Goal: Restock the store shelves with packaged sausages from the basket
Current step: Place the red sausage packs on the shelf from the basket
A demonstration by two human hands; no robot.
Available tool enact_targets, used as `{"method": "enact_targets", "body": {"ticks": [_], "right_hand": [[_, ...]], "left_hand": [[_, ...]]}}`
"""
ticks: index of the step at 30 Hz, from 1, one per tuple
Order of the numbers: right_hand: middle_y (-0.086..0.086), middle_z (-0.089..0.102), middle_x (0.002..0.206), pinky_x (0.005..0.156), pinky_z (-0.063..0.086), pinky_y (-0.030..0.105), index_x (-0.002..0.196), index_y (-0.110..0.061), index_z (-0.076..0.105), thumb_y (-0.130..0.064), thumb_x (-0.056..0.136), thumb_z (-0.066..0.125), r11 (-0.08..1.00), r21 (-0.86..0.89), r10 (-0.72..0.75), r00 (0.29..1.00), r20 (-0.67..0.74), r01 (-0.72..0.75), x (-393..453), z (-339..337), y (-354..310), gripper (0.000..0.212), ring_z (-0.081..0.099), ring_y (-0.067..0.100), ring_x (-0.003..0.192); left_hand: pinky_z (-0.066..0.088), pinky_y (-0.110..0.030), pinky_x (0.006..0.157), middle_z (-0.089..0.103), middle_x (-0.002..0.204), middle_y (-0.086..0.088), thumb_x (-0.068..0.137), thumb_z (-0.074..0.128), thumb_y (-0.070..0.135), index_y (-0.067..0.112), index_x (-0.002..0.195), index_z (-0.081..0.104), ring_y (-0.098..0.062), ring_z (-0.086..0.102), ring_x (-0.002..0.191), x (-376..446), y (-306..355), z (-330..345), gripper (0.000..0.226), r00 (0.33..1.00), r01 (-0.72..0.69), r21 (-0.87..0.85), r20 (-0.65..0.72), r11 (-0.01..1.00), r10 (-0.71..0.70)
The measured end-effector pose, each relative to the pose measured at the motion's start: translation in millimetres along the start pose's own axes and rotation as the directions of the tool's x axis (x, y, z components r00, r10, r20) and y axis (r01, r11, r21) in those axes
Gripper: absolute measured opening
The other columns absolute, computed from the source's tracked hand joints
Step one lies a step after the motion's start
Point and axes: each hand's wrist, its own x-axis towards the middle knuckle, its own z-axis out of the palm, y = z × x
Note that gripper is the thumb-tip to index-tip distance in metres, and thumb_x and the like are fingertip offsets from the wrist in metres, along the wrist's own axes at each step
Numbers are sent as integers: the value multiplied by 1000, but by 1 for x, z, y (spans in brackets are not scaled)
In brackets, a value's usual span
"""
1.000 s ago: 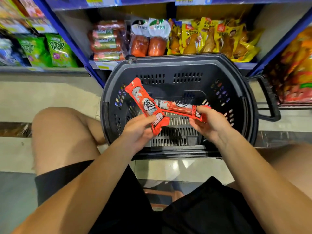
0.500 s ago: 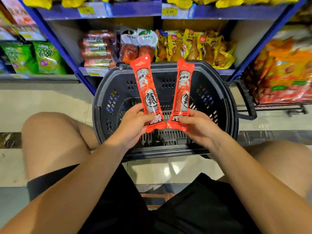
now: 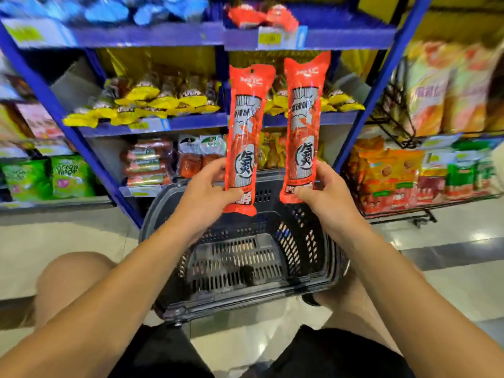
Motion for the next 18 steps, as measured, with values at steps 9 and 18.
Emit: {"method": "enact_targets", "body": {"ticks": [9, 18], "right_hand": [[3, 67, 106, 66, 58, 29, 130, -20, 49, 3, 77, 70, 983, -13, -182, 973, -140, 182, 70, -45, -83, 62, 69, 9, 85], [2, 68, 100, 65, 56, 27, 128, -14, 48, -11, 88, 66, 987, -54, -157, 966, -206, 149, 152, -77, -140, 45, 71, 8, 72]], "left_hand": [[54, -17, 64, 73, 99, 15, 82, 63, -12, 29, 111, 61, -1, 68, 86, 69, 70, 20, 50, 985, -171, 20, -16, 985, 171], [54, -19, 73, 74, 104, 12, 81, 65, -8, 33, 109, 64, -6, 68, 100, 123, 105, 18, 49, 969, -240, 69, -46, 968, 243]]}}
